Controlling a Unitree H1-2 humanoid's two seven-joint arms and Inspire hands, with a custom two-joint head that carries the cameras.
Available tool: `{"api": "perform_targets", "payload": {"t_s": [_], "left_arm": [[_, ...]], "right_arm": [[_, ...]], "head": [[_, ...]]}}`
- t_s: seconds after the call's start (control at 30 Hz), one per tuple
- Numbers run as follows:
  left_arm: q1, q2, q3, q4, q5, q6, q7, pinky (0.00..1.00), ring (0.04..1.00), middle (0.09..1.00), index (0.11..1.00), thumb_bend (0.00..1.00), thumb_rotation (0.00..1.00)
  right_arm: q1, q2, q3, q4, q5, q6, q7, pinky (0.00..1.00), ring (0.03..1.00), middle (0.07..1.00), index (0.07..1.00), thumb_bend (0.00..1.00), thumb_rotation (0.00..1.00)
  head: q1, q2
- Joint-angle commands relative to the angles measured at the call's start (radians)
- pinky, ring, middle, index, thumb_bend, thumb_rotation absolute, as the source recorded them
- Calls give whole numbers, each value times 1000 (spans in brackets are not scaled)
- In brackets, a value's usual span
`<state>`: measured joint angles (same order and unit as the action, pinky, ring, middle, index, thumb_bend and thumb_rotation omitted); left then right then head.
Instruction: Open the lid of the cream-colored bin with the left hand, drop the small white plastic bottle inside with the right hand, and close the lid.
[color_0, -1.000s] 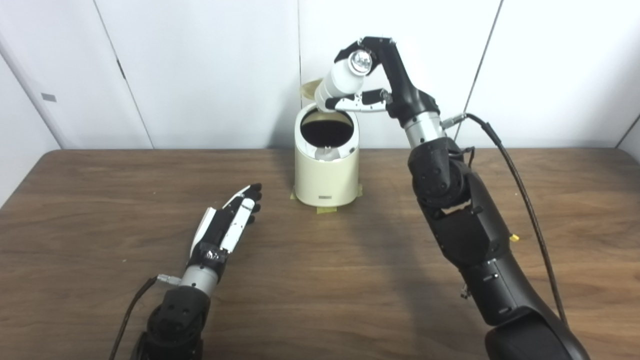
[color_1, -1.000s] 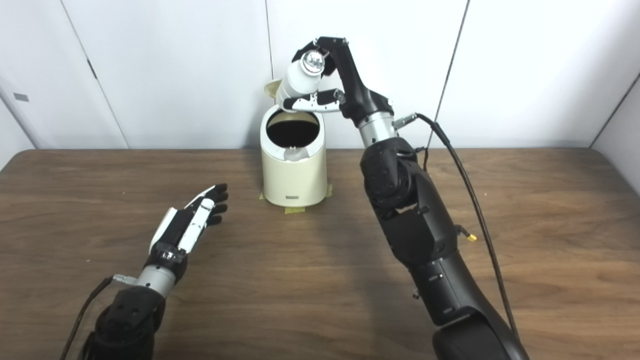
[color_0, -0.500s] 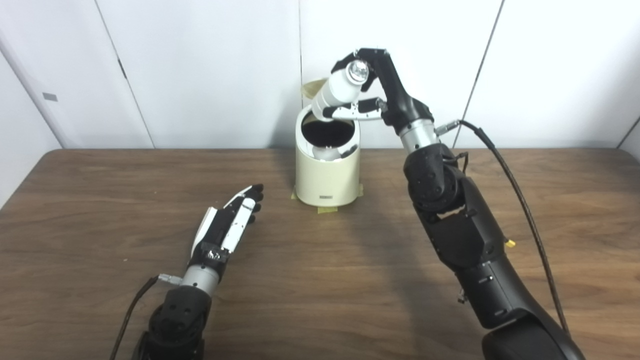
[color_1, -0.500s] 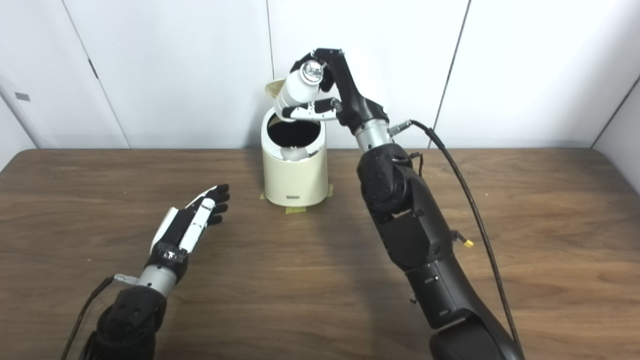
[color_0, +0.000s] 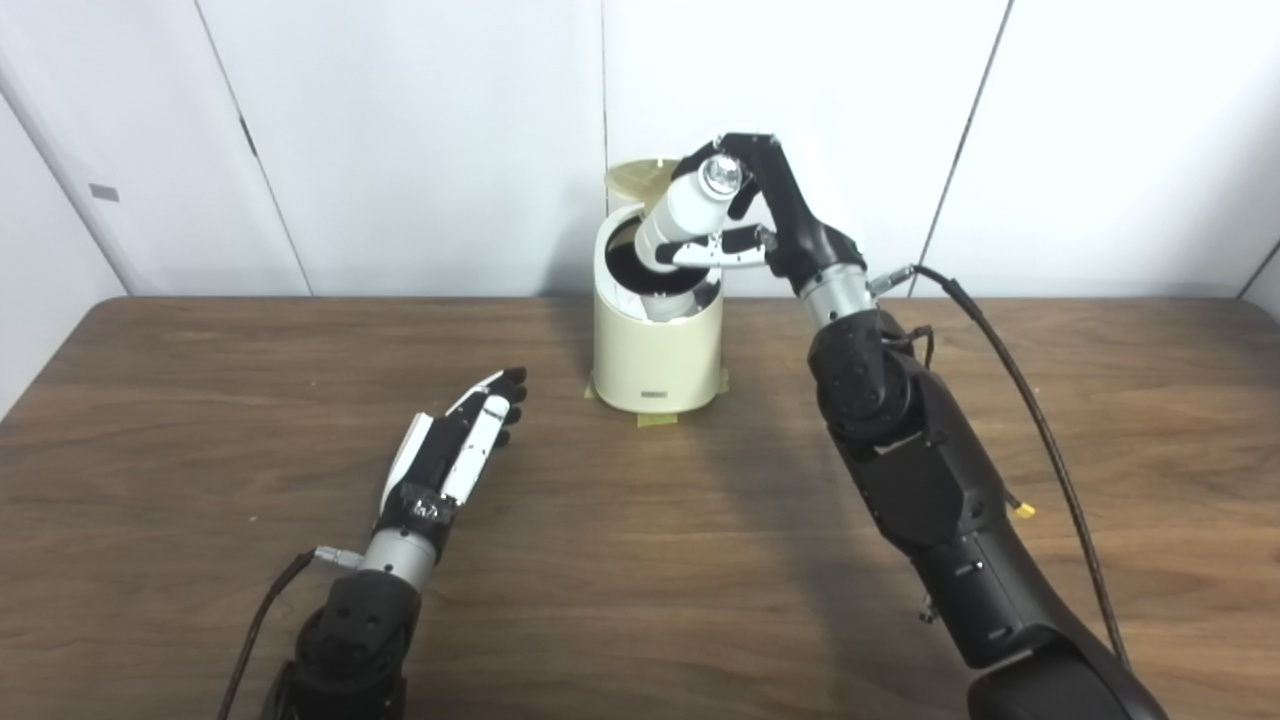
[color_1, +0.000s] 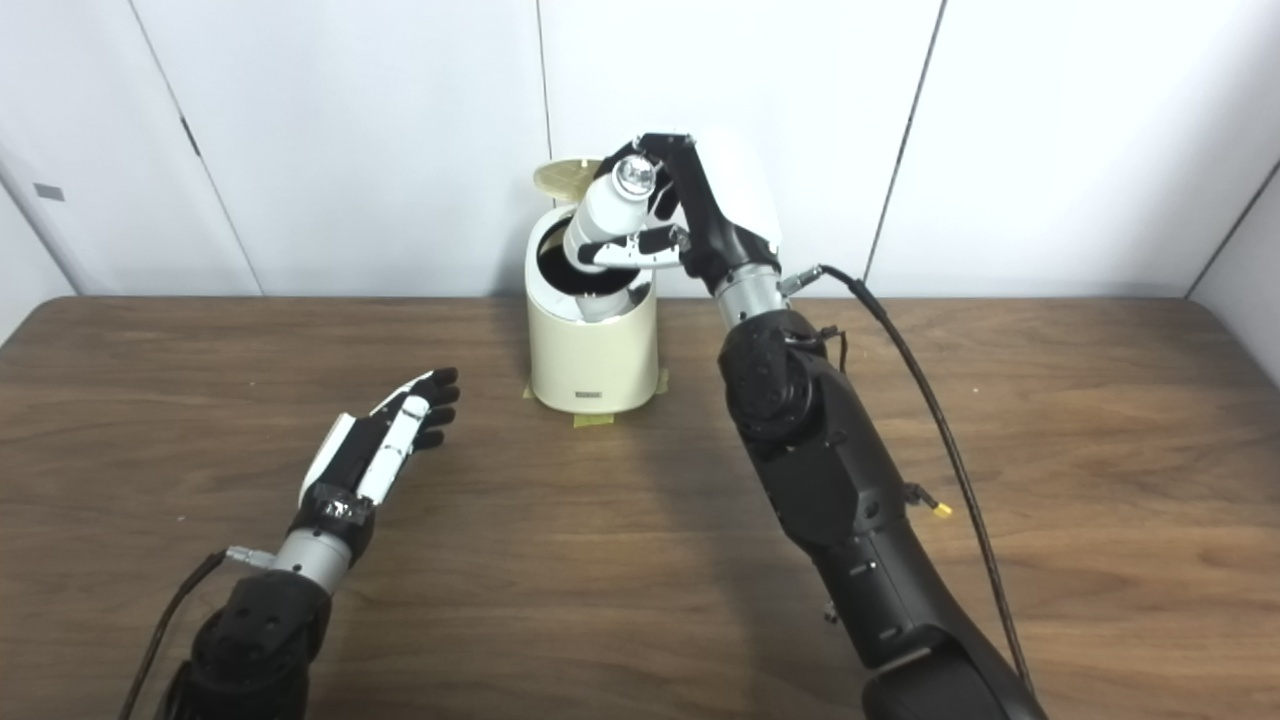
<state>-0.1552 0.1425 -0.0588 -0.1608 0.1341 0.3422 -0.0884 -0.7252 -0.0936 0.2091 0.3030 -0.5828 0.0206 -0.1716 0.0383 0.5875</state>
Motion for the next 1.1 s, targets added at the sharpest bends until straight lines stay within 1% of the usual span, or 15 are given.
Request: {"api": "perform_targets", "payload": {"t_s": [0.0,0.27,0.57,0.77,0.87,0.9,0.93,0.97,1.0,1.07], "left_arm": [[-31,6,4,-34,8,-27,6,875,879,887,917,500,1000],[-36,9,1,-28,12,-33,6,857,878,892,922,498,1000],[-37,8,1,-29,9,-33,4,871,881,889,918,483,1000],[-43,4,2,-17,1,-32,2,883,884,899,926,515,1000],[-45,1,1,-20,4,-24,4,889,881,898,926,528,1000],[-46,-1,2,-22,3,-22,5,884,878,893,925,518,1000],[-47,-2,4,-23,-1,-20,4,882,877,892,925,509,1000],[-47,-3,7,-23,-6,-21,3,882,878,892,925,505,1000],[-47,-3,8,-23,-10,-21,2,882,879,892,925,505,1000],[-45,0,9,-21,-13,-30,-1,882,879,892,926,510,1000]], "right_arm": [[-61,-5,1,-12,-9,-44,-28,345,422,495,503,501,0],[-71,-6,11,-4,-10,-37,-24,340,423,505,499,500,0],[-65,-7,5,3,-3,-34,-34,352,425,500,499,501,0],[-56,-11,8,-42,-3,37,26,358,427,498,519,501,0],[-56,-20,19,-57,-28,81,56,342,455,521,507,499,0],[-56,-23,23,-64,-39,103,69,355,479,549,491,496,0],[-55,-26,27,-71,-49,120,80,418,460,536,490,507,0],[-54,-28,32,-77,-60,137,90,463,551,516,489,517,0],[-54,-29,34,-82,-66,147,96,493,601,506,489,523,0],[-53,-32,42,-86,-81,168,103,534,654,498,488,527,0]], "head": [[0,2],[0,5],[1,7],[-5,8],[-4,9],[-4,10],[-5,10],[-5,10],[-5,11],[-8,12]]}}
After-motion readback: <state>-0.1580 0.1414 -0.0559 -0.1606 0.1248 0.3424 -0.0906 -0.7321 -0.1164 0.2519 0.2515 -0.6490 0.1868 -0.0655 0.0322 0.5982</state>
